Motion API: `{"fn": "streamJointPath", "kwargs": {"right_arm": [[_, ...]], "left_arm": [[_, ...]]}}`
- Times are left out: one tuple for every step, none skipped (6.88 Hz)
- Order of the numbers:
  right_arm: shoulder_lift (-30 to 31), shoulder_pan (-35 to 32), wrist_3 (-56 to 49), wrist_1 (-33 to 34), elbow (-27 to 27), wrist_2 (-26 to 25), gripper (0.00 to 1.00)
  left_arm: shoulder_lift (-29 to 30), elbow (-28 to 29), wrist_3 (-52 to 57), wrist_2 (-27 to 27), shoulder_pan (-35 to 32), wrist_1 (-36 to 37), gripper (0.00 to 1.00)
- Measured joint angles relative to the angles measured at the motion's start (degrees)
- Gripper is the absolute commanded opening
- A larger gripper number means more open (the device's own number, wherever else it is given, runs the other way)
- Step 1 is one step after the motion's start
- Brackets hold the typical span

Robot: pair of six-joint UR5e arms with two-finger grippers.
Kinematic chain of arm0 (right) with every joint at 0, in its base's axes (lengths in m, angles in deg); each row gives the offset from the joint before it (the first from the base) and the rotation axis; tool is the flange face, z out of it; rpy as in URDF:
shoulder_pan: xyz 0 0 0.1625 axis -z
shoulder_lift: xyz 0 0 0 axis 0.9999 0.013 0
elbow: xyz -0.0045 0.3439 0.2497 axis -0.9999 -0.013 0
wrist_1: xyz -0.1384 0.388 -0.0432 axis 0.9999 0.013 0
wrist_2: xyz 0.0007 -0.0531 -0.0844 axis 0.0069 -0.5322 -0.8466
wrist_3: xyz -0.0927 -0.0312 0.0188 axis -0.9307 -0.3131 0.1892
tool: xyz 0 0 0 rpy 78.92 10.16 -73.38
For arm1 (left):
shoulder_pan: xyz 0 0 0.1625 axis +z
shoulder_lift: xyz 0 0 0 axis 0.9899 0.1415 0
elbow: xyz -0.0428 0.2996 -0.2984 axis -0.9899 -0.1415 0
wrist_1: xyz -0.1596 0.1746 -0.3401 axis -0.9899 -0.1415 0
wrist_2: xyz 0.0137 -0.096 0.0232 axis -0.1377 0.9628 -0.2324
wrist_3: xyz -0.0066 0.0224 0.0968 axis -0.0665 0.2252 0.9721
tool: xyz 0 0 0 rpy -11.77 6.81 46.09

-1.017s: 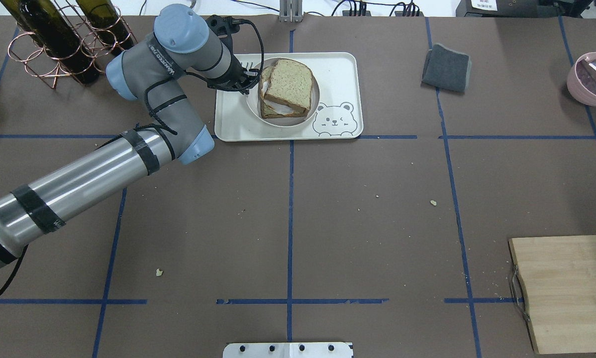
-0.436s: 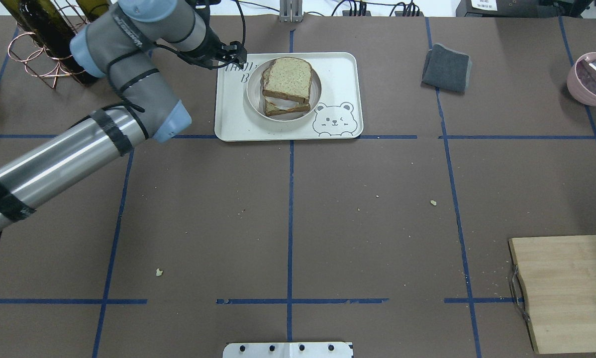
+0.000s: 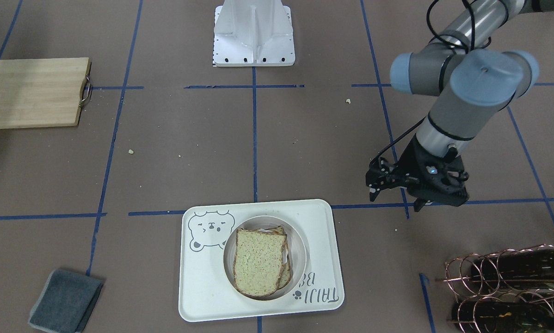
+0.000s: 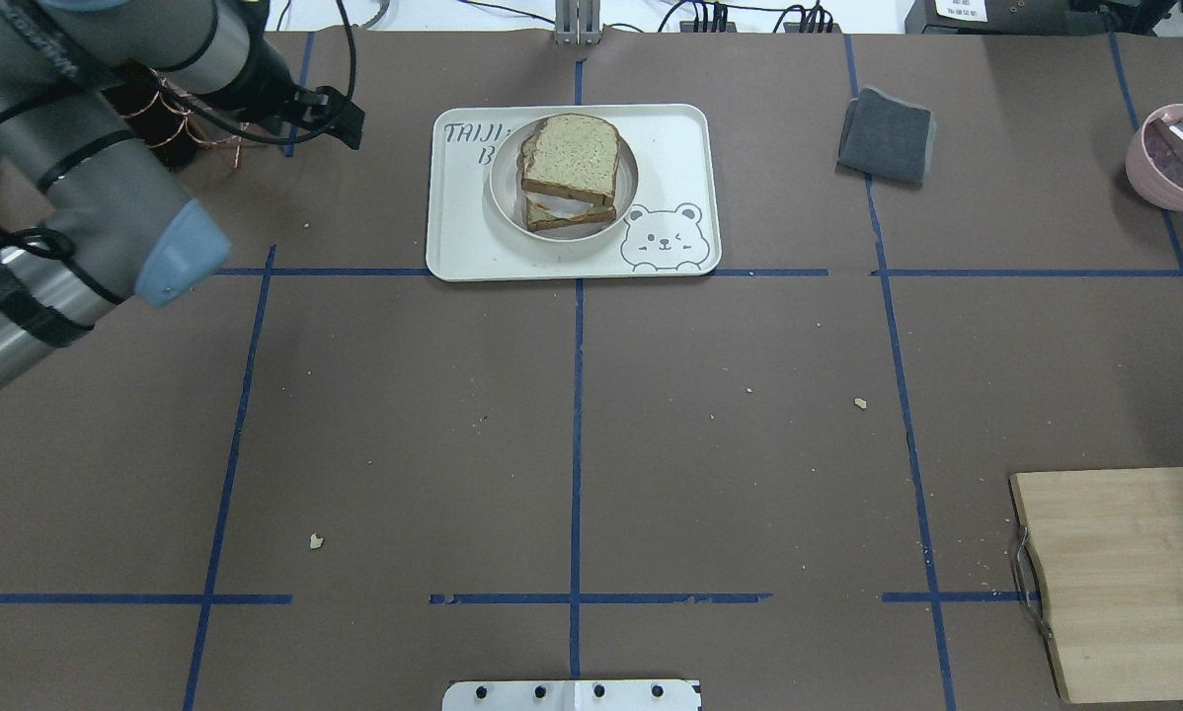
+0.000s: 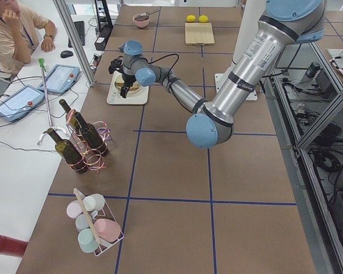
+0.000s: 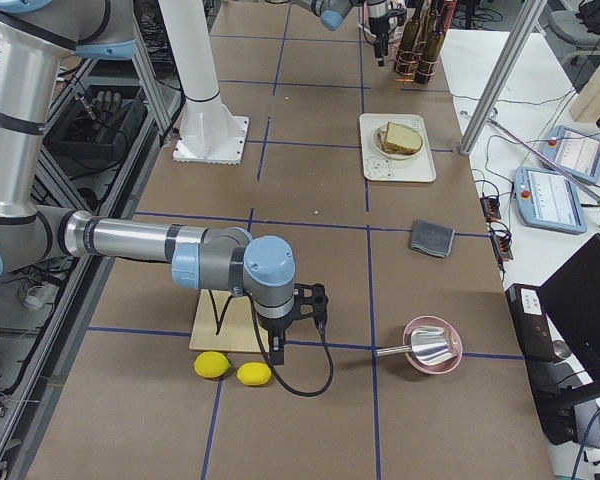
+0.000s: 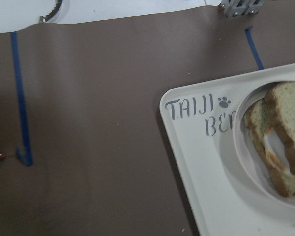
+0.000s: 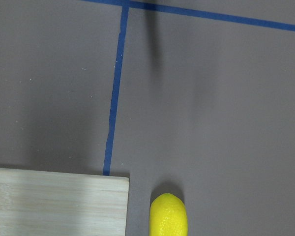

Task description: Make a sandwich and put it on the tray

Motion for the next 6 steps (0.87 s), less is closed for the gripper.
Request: {"fn": "streamJointPath", "kwargs": {"right_arm": [[-0.32,0.14,0.13,0.14,0.18,0.37,1.00],[-0.48,0.46,0.18,0.22,0.32,0.58,1.00],[-0.57,0.78,0.20,0.26,0.36,0.68,1.00],[-0.59,0.93,0.20,0.28,0.37,0.81,1.00],[-0.59,0.96,0.21,0.28,0.36,0.93,1.00],[-0.57,0.98,0.19,0.26,0.33,0.98,1.00]], "left_arm": [[-6.02,-6.38,6.04,1.24,-3.27,3.87,1.00],[-12.80,-9.90,14.48,3.59,-8.17,5.64,1.00],[-18.86,-9.92,25.30,7.49,-13.51,6.34,1.00],[-24.47,-7.23,35.35,11.52,-17.60,6.63,1.00],[-29.22,-3.86,41.12,13.38,-20.10,6.67,1.00],[-33.93,-1.26,43.75,14.19,-23.78,6.44,1.00]]}}
